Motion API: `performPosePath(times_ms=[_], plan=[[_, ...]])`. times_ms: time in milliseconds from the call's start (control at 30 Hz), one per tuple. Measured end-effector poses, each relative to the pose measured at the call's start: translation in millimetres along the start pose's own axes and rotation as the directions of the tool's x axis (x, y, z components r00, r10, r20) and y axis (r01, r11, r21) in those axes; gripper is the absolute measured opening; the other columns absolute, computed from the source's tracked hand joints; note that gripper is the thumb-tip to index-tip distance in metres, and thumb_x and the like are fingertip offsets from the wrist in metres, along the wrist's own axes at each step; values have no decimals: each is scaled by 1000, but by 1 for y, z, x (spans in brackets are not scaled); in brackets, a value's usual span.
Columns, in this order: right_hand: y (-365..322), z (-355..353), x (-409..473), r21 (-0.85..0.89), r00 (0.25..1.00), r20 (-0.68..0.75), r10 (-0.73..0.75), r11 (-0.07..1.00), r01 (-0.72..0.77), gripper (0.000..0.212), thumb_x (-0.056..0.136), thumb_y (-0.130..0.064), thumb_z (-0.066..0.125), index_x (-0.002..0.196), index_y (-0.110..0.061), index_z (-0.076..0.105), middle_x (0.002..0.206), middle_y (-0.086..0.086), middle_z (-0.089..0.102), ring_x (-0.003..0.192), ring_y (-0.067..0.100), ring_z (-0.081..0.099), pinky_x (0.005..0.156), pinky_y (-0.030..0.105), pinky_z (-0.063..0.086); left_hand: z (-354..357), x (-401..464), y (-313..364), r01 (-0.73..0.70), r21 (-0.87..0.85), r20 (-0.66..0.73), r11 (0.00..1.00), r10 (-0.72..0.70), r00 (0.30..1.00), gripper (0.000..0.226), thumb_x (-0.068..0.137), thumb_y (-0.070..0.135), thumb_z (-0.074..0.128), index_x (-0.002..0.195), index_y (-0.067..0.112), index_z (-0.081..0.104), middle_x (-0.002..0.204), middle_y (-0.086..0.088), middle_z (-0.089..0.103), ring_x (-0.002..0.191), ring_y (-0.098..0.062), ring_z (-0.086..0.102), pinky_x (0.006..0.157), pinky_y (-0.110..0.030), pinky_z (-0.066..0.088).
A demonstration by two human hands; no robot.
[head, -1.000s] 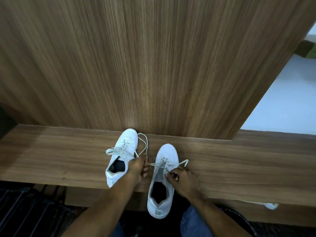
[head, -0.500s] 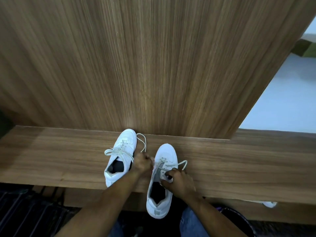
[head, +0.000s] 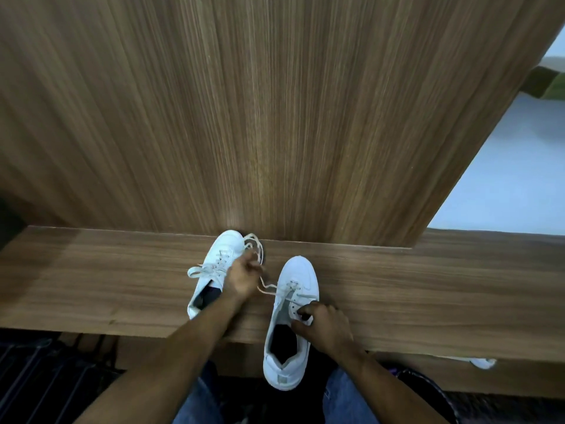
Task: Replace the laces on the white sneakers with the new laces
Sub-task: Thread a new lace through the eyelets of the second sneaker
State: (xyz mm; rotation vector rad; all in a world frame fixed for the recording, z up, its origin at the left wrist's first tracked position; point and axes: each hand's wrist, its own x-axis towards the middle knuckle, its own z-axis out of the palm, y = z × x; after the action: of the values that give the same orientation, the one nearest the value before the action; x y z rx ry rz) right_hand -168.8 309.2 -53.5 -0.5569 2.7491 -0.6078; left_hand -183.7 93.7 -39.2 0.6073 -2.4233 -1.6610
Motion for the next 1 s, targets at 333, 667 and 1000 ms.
performPosePath(times_ms=[333, 667, 1000], plan=[[1, -2, 0, 25, 999, 36, 10, 1000, -11, 40, 79, -59, 57, 103, -30, 70, 107, -13, 69, 99, 9, 64, 82, 26, 47, 28, -15, -16, 7, 464, 116, 886, -68, 991, 15, 88, 25, 54, 93, 18, 67, 103, -6, 66, 97, -27, 62, 89, -33, 48], [-1, -4, -2, 39, 1000, 10, 23, 999, -23, 41, 80, -58, 59, 104, -28, 71, 108, -12, 71, 101, 10, 64, 86, 27, 49, -2, 13, 15, 263, -287, -14, 921, -278, 960, 22, 91, 0, 49, 75, 10, 60, 70, -9, 65, 78, -27, 61, 76, -34, 50], [-2, -8, -3, 41, 998, 51, 49, 998, -51, 42, 81, -58, 58, 112, -32, 69, 114, -14, 69, 107, 11, 62, 90, 27, 47, 32, 4, 1, -126, 768, 248, 628, -109, 963, 41, 86, 49, 49, 106, 19, 68, 126, -14, 58, 124, -30, 50, 106, -42, 38]])
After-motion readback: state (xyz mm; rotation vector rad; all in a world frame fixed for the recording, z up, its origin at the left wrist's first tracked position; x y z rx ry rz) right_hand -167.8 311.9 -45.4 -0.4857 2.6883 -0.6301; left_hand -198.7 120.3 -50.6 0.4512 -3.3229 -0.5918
